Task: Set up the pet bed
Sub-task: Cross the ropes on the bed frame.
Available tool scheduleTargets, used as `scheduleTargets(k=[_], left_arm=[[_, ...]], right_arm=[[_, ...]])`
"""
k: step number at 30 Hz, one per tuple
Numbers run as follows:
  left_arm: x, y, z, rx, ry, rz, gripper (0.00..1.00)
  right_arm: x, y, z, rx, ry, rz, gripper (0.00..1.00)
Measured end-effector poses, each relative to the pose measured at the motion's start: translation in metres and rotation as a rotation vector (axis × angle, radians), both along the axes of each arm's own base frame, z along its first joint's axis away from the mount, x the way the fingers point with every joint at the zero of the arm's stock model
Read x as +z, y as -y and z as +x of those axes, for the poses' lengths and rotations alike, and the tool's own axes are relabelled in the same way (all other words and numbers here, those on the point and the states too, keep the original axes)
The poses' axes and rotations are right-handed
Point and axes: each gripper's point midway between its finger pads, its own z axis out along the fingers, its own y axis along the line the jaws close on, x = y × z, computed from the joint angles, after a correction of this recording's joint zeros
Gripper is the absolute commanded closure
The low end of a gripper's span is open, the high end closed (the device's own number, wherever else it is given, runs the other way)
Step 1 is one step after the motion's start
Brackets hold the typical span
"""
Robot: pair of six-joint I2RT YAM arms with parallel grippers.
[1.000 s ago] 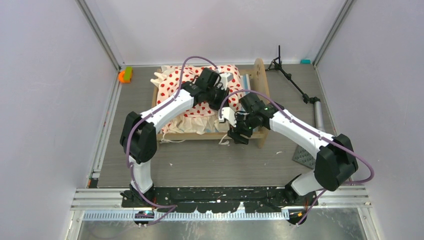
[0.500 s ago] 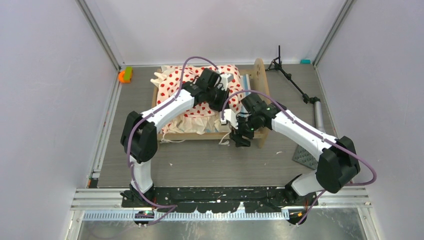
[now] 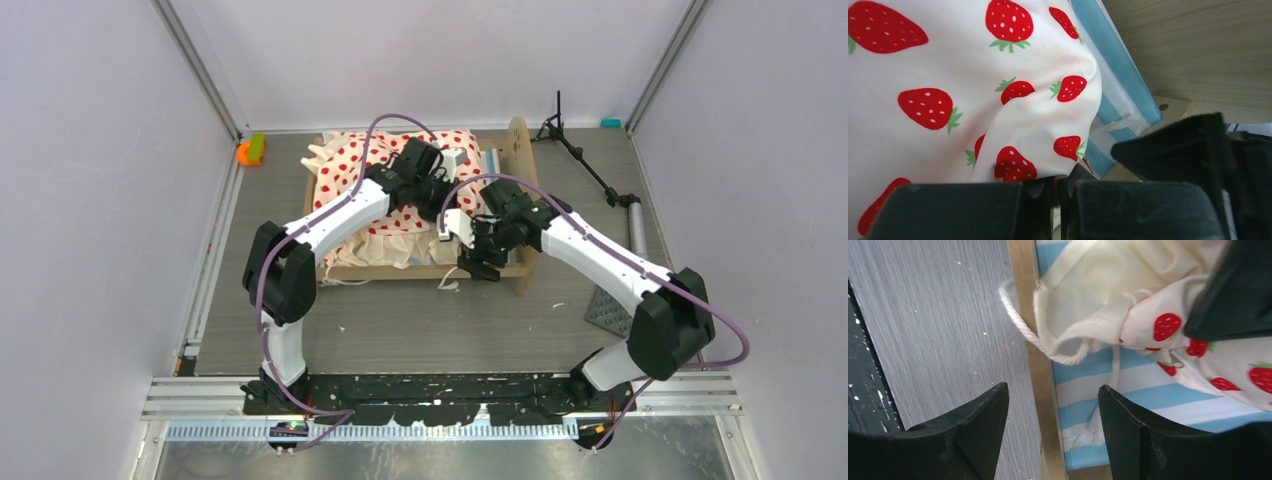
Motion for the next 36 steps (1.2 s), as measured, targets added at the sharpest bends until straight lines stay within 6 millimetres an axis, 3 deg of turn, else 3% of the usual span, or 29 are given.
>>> scheduleTargets(k=[7,16,29,36], left_arm=[[0.004,0.0,0.001,-0.001,0.004,-0.002,1.0],[0.007,0.001,0.002,0.0,0.007,-0.002,1.0],[-0.001,-0.001,0.0,-0.004,-0.012,0.016,1.0],[-0.01,0.0,0.0,-0.005,-0.03,0.027,1.0]], right_arm=[[-0.031,0.007,-0.003,-0.013,-0.083,-0.069,0.31],[-0.036,0.005,-0.016,-0.006,-0.109,-0.055,0.31],[-0.036,-0.014,-0.042,0.059,-0.098,-0.032,0.32],[-0.05,-0.024,-0.044,0.075,-0.118,-0.042,0.33]])
